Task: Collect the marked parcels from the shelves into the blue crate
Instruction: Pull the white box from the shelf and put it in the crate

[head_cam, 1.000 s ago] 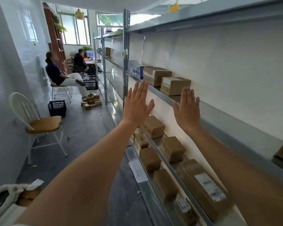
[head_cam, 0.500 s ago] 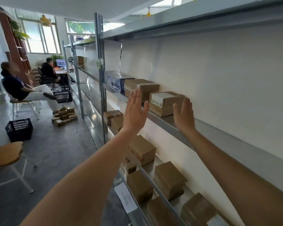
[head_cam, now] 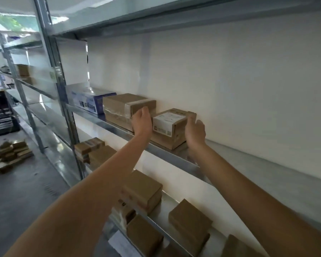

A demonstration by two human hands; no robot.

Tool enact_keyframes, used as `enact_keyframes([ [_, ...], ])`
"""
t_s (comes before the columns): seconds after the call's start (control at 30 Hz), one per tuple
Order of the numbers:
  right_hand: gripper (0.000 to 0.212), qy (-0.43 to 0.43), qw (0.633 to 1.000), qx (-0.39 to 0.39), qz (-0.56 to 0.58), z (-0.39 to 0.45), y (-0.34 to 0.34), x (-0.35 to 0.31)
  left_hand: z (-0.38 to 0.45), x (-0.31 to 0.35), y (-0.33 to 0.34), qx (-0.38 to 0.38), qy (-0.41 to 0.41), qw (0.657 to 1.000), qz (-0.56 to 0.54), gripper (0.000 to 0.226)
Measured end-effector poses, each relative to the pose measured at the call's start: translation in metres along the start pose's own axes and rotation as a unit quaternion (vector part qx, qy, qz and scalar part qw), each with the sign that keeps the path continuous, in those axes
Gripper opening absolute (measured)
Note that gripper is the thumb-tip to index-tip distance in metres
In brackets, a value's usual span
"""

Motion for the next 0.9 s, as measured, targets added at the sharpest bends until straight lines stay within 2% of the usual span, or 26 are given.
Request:
enact_keyframes([
  [0.13, 0.048, 0.032, 0.998, 0.049, 0.015, -0.005, 0.009, 0.015, 0.019, -0.008, 0.007, -0.055, -0.053, 0.997, -0.018, 0.035],
  [0.3, 0.039, 0.046, 0.995, 0.080, 0.039, -0.034, 0.027, 0.019, 0.015, -0.023, -0.002, -0.133, -0.028, 0.991, 0.013, 0.038],
  [0.37, 0.037, 0.045, 0.993, 0.091, 0.061, -0.045, 0.030, 0.017, 0.012, -0.025, -0.009, -0.164, -0.042, 0.985, -0.032, 0.035],
  [0.5, 0.039, -0.045, 0.993, 0.077, 0.083, -0.065, 0.030, 0.006, 0.007, -0.024, -0.015, -0.236, -0.023, 0.957, -0.168, 0.031],
  [0.6, 0.040, -0.078, 0.992, 0.074, 0.066, -0.072, 0.028, -0.001, 0.001, -0.026, -0.013, -0.247, 0.010, 0.951, -0.186, 0.036],
  [0.73, 0.039, -0.078, 0.992, 0.093, 0.024, -0.071, 0.020, -0.008, -0.005, -0.025, -0.006, -0.267, 0.015, 0.944, -0.194, 0.037],
  [0.9, 0.042, -0.053, 0.993, 0.097, -0.043, -0.064, 0.011, -0.016, -0.001, -0.016, 0.007, -0.294, -0.013, 0.947, -0.131, 0.039],
])
Point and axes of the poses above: each hand's wrist, its own z-axis towards the middle knuckle, its own y-axis out of the palm, x = y × z, the point moved 3 cm from there along z, towards the middle knuckle, and after that the axes turned 14 degrees about -y, right-handed, at the moved point
